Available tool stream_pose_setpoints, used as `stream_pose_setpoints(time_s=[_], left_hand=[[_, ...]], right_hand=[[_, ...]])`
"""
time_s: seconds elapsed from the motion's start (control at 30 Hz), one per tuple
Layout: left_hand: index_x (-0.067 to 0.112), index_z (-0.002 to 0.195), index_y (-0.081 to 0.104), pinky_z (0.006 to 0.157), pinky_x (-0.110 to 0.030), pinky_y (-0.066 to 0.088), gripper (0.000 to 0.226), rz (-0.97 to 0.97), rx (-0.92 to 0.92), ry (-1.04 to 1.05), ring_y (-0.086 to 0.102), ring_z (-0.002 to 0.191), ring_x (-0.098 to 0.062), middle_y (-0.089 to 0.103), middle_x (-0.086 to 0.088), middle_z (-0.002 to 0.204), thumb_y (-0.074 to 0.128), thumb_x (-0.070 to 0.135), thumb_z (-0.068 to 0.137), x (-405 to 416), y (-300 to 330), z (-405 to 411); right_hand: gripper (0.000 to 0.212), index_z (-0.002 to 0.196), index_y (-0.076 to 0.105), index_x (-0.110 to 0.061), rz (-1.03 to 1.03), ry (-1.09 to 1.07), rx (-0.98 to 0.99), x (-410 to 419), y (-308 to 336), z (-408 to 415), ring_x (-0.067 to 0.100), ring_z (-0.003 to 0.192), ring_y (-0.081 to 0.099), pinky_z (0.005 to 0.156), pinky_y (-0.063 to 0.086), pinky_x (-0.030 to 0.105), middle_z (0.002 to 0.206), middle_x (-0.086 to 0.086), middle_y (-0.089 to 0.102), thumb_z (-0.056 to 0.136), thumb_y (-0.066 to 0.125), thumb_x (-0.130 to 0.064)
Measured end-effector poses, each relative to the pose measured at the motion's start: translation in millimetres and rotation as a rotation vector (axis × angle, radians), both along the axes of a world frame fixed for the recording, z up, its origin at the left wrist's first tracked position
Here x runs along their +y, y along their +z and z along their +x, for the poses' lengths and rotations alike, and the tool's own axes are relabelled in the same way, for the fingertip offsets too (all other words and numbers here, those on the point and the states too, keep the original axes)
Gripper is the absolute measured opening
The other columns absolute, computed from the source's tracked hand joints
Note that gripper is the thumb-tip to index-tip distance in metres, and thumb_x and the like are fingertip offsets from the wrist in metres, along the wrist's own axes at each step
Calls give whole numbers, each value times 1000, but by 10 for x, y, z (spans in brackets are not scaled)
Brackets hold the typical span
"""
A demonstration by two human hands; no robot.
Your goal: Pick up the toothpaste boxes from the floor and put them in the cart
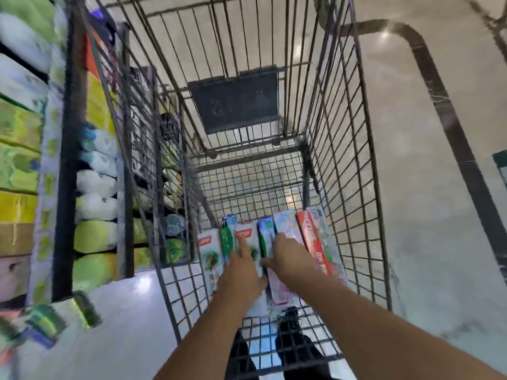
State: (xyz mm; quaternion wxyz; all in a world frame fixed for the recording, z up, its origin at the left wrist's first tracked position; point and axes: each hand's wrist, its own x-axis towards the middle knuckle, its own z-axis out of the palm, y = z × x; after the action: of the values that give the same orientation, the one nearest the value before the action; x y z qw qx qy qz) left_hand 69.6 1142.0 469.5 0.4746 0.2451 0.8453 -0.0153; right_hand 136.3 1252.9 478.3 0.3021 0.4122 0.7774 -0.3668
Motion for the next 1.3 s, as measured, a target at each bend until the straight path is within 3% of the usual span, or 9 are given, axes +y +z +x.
stream_pose_setpoints(time_s=[0.1,0.27,0.47,0.6,0.73,0.97,1.07,1.2,1.3], left_hand=[[21,156,-12,103,-48,43,105,-26,-69,-3,40,136,-37,2,-17,163,64,50,89,-84,125,-12],[22,157,11,112,-41,36,84,106,-75,44,35,141,-28,17,-8,161,53,57,93,-295,758,-258],[21,144,40,103,-39,45,74,182,6,98,53,122,-28,49,-8,141,58,63,87,-777,1875,-660],[13,150,34,101,-38,45,81,160,104,49,51,125,-28,44,-11,146,50,64,90,-1160,2433,-834],[16,154,26,110,-37,37,89,205,132,65,39,138,-27,34,-8,156,47,71,87,-1735,2790,-905],[24,147,39,107,-35,40,105,260,270,289,47,131,-22,45,-3,148,38,94,68,-3682,3181,-827],[28,141,44,106,-36,41,95,240,334,413,51,127,-26,47,-3,146,37,93,71,-4815,3338,-670],[21,133,49,102,-41,43,136,136,482,530,53,123,-30,56,-10,131,2,107,40,-6326,3593,-272],[24,142,44,102,-40,43,106,99,563,738,54,121,-28,59,-10,127,31,95,65,-7272,3806,126]], right_hand=[[47,114,50,-7,4,56,-10,-14,76,32,29,99,62,70,42,30,109,12,63,88,68,-42],[37,97,47,-16,88,144,16,75,583,92,20,76,52,66,43,31,86,1,53,91,58,-51],[61,120,52,-14,180,371,87,51,1599,-58,24,101,58,79,49,35,117,8,60,91,42,-66],[77,138,45,-16,275,458,180,-55,2259,-75,26,125,49,105,43,46,140,8,50,88,35,-74],[92,147,35,-16,330,529,193,-393,2704,-128,28,137,38,113,33,47,152,9,37,82,28,-81],[91,142,39,-14,424,851,252,-1975,3167,-588,29,128,45,104,39,42,144,10,44,82,27,-82],[92,139,42,-14,420,990,331,-3009,3317,-804,30,127,45,103,39,40,141,9,46,80,26,-83],[68,135,46,-12,392,1192,454,-4404,3445,-1053,31,127,45,105,39,44,138,8,48,93,37,-64],[60,122,54,-14,363,1334,535,-5422,3456,-1201,30,120,50,100,41,44,128,9,55,91,43,-65]])
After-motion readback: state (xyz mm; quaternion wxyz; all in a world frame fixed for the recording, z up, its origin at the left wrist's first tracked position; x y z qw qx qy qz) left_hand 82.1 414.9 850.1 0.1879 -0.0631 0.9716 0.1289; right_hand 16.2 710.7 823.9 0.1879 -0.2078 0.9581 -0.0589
